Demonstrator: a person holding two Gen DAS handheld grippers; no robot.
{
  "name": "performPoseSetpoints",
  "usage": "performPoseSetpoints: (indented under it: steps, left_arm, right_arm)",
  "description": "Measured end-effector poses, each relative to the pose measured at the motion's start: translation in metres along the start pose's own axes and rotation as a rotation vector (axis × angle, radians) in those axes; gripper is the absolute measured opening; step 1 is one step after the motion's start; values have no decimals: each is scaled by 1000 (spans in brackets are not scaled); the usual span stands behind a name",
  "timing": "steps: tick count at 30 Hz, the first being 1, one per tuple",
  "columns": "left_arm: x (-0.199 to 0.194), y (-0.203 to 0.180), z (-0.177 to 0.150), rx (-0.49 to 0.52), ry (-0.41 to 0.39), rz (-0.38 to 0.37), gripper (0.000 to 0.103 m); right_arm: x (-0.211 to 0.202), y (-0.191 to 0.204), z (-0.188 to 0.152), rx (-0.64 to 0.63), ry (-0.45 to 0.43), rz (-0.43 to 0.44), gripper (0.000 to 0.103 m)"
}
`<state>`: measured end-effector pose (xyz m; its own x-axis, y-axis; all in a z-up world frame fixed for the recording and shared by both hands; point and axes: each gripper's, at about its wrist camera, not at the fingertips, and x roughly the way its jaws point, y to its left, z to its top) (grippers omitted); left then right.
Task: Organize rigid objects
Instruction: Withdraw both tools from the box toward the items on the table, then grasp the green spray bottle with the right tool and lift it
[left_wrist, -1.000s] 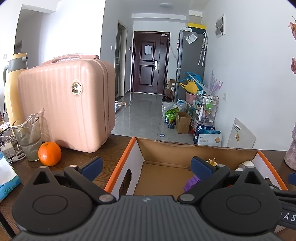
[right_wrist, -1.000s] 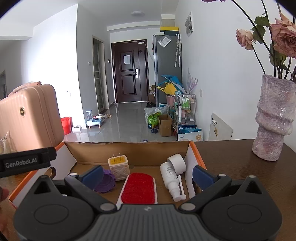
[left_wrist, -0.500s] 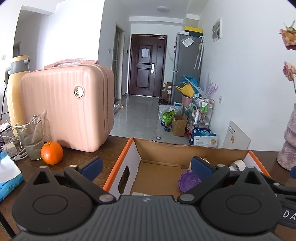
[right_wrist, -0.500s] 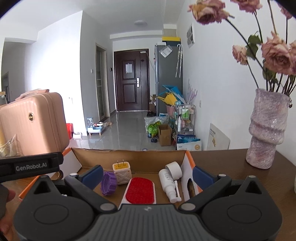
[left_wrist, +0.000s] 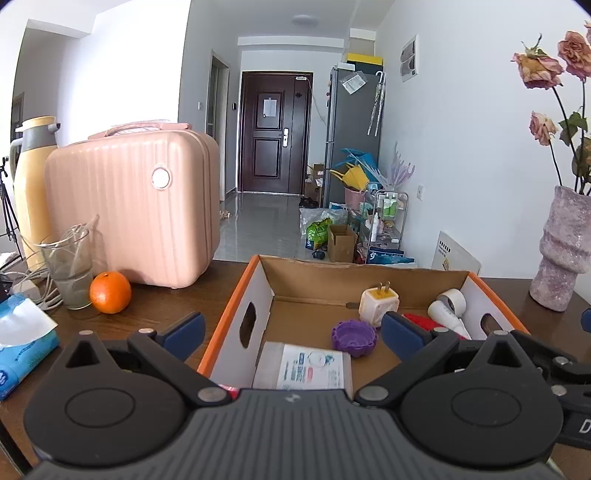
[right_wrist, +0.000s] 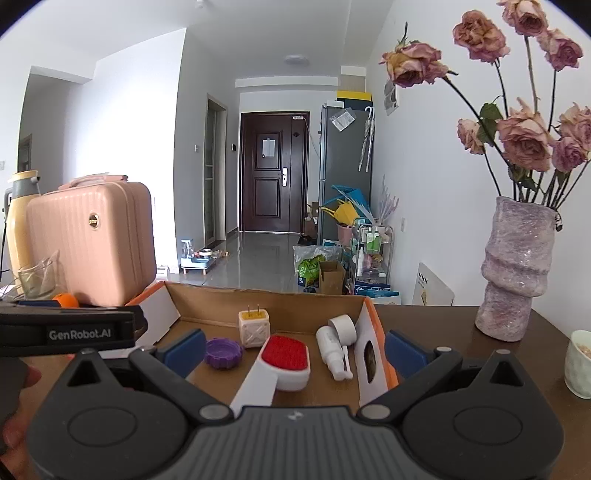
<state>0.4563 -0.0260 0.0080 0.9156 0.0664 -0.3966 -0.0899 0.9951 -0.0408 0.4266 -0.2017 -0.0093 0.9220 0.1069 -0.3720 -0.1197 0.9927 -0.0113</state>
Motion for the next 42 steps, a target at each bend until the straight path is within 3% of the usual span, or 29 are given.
performPoseSetpoints:
  steps: [22, 31, 42]
  left_arm:
    - [-72, 17, -45, 22, 26, -24, 103]
    - [-98, 17, -59, 35, 34, -36, 103]
    - [-101, 18, -68, 41, 57, -47, 103]
  right_arm:
    - [-85, -3, -54, -15, -2, -5, 103]
    - [-105, -10, -73, 15, 23, -5, 103]
    - [-110, -10, -82, 10, 44, 1, 103]
